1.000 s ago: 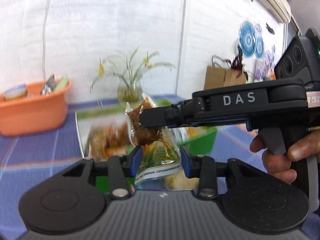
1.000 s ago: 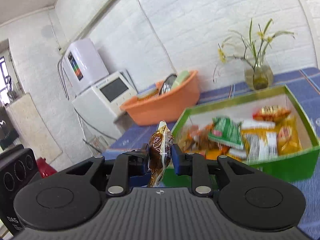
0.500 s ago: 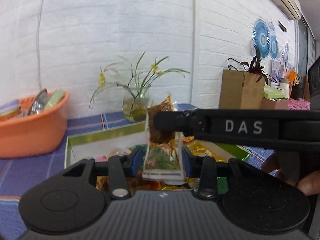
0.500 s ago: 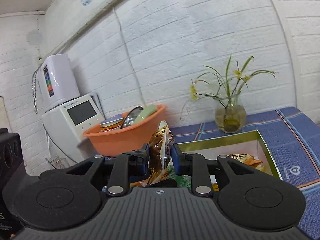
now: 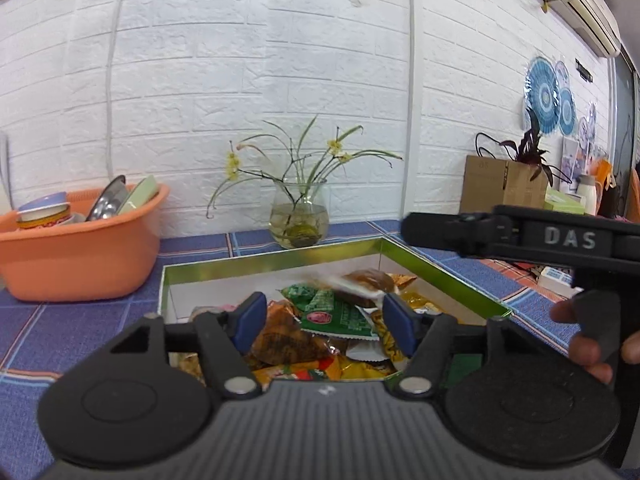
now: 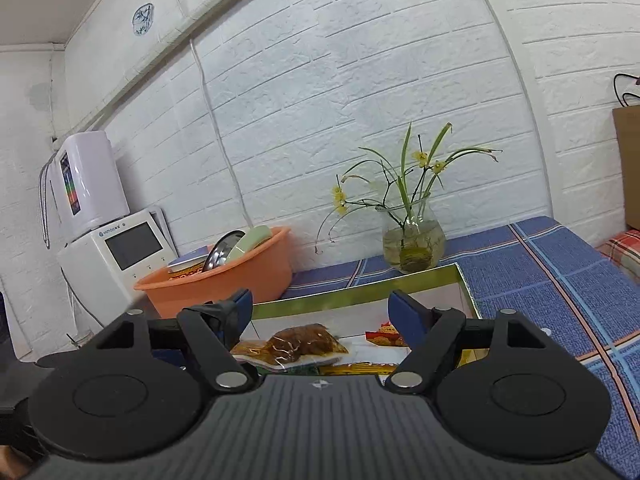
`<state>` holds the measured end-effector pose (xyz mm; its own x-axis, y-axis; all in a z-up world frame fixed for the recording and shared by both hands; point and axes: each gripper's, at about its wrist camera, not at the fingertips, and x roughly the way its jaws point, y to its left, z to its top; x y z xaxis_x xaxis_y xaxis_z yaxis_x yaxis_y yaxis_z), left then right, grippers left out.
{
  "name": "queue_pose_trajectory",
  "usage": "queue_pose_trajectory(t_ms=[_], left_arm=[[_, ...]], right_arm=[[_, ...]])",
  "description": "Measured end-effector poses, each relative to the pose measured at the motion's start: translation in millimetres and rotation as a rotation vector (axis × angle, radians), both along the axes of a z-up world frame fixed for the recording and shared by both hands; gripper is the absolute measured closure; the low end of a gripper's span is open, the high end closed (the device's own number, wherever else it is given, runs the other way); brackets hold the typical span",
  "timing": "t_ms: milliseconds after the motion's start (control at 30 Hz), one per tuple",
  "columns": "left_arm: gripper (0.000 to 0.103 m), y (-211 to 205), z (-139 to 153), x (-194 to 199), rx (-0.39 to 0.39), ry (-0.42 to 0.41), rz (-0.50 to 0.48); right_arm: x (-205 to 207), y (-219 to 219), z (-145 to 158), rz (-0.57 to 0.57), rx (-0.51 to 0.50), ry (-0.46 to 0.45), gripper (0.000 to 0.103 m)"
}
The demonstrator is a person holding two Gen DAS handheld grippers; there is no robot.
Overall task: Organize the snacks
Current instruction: 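Carry the brown snack bag into the green box and open the right tool, then move the right tool back to the cream cookie packet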
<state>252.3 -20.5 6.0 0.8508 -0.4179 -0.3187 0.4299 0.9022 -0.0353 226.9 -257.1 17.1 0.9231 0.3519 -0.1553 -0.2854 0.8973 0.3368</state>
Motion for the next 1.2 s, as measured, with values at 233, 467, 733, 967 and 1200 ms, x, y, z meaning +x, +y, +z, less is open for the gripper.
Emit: queue_pose_trajectory(t_ms=[233,467,733,967,1200], left_arm=[[0.005,5.5,1.7,-38.9,-0.027,-0.018,0.038],[0.001,-9.5,-24.4,-82.5,0.052,-0.016,-0.003],[0.001,-25.9,-58.4,-57.5,0.035,0.217,0.014],[0.001,-34.1,-72.1,-37.7,-0.007,0.312,0.017],[0.001,-35.4,-72.7,-33.7,-0.094,0.331,-0.109]], right_arm=[[-31.9,-31.4,-15.4,-0.012,0.084,0.059,0.000],[-40.1,-49.7,-37.2,0.030,0.152,0.156,0.000],[-25.3,-40.6,-53.6,0.091,0.116,0.350,0.000],[-17.2,-33.2,-74.7,0.125,0.163,0.442,0.000],[-5.5,-32.0,-80.9,0.244,0.253,0.458,0.000]])
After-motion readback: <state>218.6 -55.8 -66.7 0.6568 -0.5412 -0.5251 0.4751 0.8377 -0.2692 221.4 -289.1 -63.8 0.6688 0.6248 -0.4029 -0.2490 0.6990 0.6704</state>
